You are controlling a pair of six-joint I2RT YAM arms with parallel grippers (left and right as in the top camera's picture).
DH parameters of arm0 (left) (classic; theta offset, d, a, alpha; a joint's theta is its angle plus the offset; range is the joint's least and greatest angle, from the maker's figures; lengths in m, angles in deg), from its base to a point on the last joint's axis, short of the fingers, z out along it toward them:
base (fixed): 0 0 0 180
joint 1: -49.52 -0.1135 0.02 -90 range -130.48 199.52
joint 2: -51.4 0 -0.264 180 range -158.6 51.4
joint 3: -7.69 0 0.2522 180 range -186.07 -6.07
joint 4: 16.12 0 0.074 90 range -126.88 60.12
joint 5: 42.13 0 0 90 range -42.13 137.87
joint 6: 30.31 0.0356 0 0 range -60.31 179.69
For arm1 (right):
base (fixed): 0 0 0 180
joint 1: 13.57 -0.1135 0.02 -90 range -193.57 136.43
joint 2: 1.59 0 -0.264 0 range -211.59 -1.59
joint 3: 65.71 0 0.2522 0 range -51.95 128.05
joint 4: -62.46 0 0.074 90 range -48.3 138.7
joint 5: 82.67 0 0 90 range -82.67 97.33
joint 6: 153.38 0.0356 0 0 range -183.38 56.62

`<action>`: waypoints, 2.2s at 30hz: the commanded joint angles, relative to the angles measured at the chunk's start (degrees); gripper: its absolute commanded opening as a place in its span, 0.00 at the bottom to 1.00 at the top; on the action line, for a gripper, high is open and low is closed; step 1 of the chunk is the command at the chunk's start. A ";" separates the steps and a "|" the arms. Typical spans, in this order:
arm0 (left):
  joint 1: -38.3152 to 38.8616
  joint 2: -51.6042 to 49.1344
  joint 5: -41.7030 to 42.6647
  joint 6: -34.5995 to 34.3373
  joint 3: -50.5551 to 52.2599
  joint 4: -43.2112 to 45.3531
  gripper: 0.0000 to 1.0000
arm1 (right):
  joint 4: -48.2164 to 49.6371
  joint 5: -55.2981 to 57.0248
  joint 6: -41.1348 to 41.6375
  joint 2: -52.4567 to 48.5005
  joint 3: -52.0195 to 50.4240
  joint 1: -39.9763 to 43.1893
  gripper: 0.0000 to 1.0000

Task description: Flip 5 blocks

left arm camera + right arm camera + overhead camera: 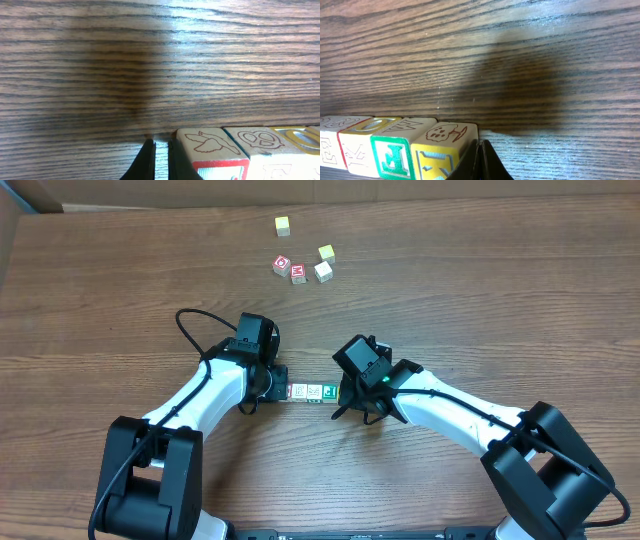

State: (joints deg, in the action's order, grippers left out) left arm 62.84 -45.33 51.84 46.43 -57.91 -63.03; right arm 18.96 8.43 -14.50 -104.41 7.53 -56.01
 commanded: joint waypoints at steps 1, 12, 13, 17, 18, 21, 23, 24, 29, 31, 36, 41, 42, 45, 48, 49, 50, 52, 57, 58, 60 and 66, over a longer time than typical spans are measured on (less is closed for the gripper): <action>1.20 -0.46 4.11 1.07 0.31 0.83 0.06 | 1.60 -3.74 0.90 0.04 0.46 -2.29 0.04; 1.14 -0.46 2.89 2.67 0.31 2.12 0.06 | 1.57 -3.34 3.72 -0.07 0.46 -3.37 0.04; 1.03 -0.46 2.93 2.97 0.31 2.43 0.06 | 1.60 -3.34 3.85 -0.07 0.46 -3.41 0.04; 0.20 -0.46 2.95 2.99 0.31 3.45 0.06 | 1.79 -3.28 4.72 -0.11 0.46 -3.87 0.04; 0.02 -0.46 2.95 2.99 0.31 3.67 0.06 | 1.79 -3.28 5.44 -0.11 0.46 -4.11 0.04; -0.33 -0.46 3.10 3.02 0.31 4.31 0.07 | 1.88 -3.17 7.41 -0.11 0.46 -4.70 0.04; -0.33 -0.46 3.10 3.04 0.31 4.79 0.07 | 1.92 -3.08 8.37 -0.11 0.46 -4.87 0.04; -0.33 -0.46 3.10 3.02 0.31 5.01 0.07 | 2.08 -3.10 8.44 -0.11 0.46 -4.87 0.04; -0.33 -0.48 3.10 3.02 0.31 6.51 0.07 | 2.23 -3.08 11.26 -0.11 0.46 -5.44 0.04; -0.33 -0.48 3.10 3.02 0.31 7.15 0.07 | 2.27 -3.08 13.44 -0.11 0.46 -5.88 0.04; -0.33 -0.50 3.08 3.02 0.31 8.00 0.06 | 2.36 -1.88 17.66 -0.11 0.46 -7.23 0.04; -0.33 -0.55 3.06 3.02 0.31 8.17 0.06 | 2.75 -1.09 21.11 -0.11 0.46 -8.48 0.04; -0.33 -0.57 3.06 3.02 0.31 8.31 0.06 | 2.75 -0.96 22.08 -0.11 0.46 -8.52 0.04; -0.33 -0.61 3.08 2.99 0.31 8.66 0.06 | 2.69 -0.94 23.89 -0.11 0.46 -8.61 0.04; -0.33 -0.72 3.08 2.99 0.31 8.87 0.06 | 2.71 -0.92 25.38 -0.13 0.46 -8.61 0.04; -0.33 -0.79 3.08 3.02 0.31 8.94 0.06 | 2.75 -0.83 25.38 -0.13 0.46 -8.61 0.04; -0.33 -0.83 3.08 2.99 0.31 8.96 0.06 | 2.75 -0.66 25.35 -0.13 0.46 -8.61 0.04; -0.33 -1.25 3.08 3.02 0.31 9.14 0.06 | 2.73 -0.52 25.35 -0.13 0.46 -8.61 0.04; -0.33 -2.38 3.06 3.04 0.31 9.44 0.07 | 2.73 -0.48 25.33 -0.13 0.46 -8.61 0.04; -0.35 -2.40 2.89 3.39 0.31 9.44 0.09 | 2.71 -0.48 25.33 -0.13 0.46 -8.61 0.04; -0.57 -2.38 2.91 4.09 0.17 9.44 0.11 | 2.69 -0.35 25.31 -0.13 0.46 -8.61 0.04; -1.90 -2.38 2.91 4.11 -0.09 9.16 0.11 | 2.67 0.35 25.31 -0.13 0.46 -8.61 0.04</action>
State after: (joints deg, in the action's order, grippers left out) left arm 60.62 -46.29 49.30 49.40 -57.93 -52.91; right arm 19.16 9.63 10.42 -104.54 6.79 -63.59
